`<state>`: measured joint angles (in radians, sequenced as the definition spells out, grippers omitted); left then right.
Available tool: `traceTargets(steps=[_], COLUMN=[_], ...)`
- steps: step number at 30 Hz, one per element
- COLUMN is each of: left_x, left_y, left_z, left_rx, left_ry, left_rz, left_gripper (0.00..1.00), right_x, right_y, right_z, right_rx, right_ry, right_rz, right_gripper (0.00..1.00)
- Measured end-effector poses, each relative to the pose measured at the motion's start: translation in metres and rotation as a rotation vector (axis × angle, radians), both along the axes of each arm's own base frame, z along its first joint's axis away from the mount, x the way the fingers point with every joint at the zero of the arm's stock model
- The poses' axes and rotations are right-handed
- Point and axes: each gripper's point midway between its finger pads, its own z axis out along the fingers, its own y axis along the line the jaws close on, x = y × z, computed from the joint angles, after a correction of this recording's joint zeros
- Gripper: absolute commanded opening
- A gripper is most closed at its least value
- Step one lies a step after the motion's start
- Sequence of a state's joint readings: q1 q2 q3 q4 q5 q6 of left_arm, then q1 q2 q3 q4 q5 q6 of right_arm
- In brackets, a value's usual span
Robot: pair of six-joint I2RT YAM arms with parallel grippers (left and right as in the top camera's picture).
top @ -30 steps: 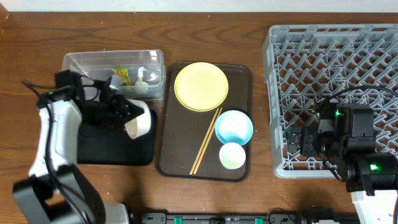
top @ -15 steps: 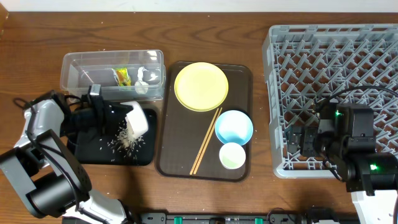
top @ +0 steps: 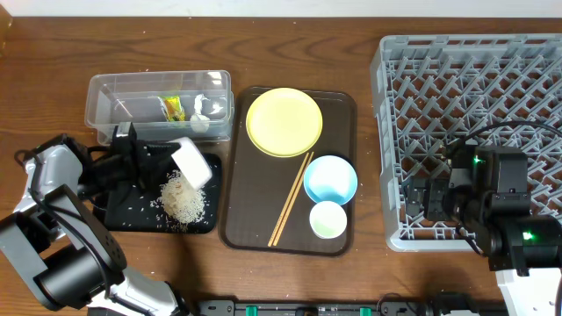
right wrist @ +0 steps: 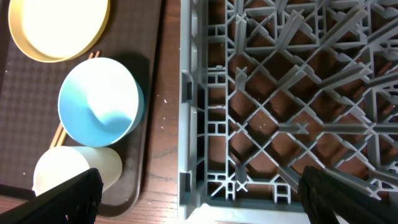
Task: Sort waste into correct bins and load items into the dishwasher rack
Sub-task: 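Lift the pink bowl over the black tray and tip out the rice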
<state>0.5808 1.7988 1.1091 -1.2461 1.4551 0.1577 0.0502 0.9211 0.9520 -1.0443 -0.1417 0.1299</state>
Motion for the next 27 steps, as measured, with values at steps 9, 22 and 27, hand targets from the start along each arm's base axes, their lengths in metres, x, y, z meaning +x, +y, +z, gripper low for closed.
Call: traceTargets(steps=[9,22,27], left_x=[0.004,0.007,-0.001], left_y=[0.001,0.008,0.009], left_z=[0.007,-0.020,-0.035], left_rx=[-0.029,0.199,0.252], left_ry=[-0.033,-0.172,-0.076], left_rz=[0.019,-0.053,-0.084], left_gripper=[0.06,0.06,0.06], right_x=[0.000,-0.001,-0.001], right_y=[0.000,0.000,0.000], right_z=[0.000,0.000,-0.001], right_rx=[0.000,0.000,0.000], right_ry=[0.000,0.004,0.004], right_rz=[0.000,0.000,0.000], right_gripper=[0.99,0.99,0.99])
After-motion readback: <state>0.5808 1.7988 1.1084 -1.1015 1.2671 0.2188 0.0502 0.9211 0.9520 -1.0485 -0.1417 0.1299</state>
